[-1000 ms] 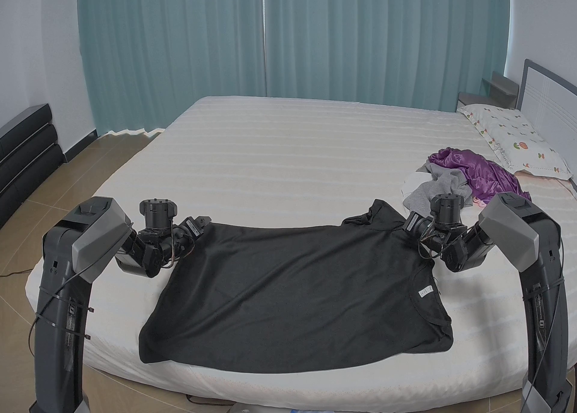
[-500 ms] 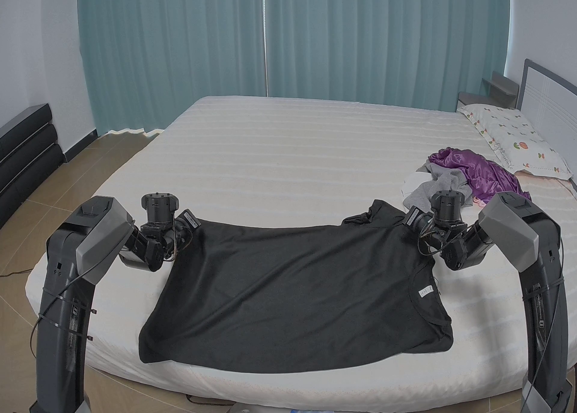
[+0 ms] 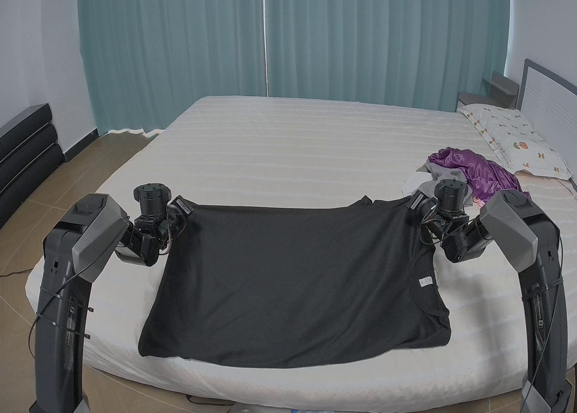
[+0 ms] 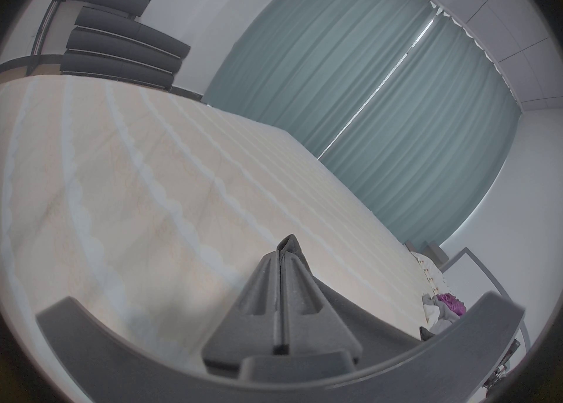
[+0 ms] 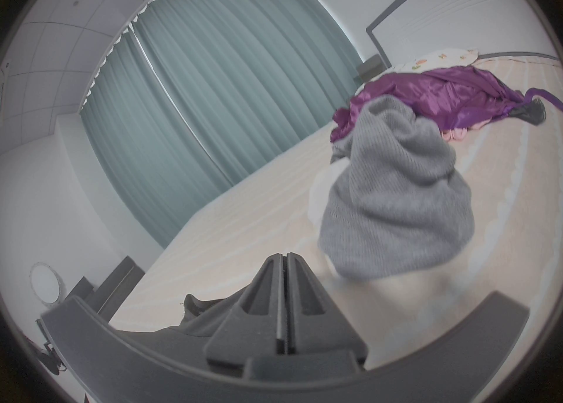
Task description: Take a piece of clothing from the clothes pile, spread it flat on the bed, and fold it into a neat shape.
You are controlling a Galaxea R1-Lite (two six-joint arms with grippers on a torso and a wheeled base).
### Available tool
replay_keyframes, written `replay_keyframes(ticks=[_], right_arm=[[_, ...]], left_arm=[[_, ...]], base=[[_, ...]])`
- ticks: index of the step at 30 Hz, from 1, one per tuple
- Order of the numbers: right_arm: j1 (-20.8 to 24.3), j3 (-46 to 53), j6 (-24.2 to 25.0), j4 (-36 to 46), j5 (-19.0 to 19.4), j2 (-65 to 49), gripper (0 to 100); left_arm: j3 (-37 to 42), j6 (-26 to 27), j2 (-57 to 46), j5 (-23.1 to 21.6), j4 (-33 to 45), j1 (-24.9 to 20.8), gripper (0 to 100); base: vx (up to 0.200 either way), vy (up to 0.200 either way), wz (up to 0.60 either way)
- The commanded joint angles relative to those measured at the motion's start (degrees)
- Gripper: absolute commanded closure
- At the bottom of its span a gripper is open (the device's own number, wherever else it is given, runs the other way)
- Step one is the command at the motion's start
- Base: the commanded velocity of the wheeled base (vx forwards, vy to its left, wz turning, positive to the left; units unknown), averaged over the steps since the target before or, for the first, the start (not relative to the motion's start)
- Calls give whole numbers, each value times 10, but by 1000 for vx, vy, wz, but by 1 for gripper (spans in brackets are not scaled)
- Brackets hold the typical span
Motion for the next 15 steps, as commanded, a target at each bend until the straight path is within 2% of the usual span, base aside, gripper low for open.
replay_keyframes(ticks=[1, 15], right_arm=[[-1, -40, -1, -18, -24, 26, 100], [4, -103, -7, -35, -35, 95, 100]], left_arm=[[-12, 1, -1, 13, -12, 5, 100], [-53, 1, 29, 22, -17, 8, 100]], base=[[0, 0, 0], [0, 0, 0]])
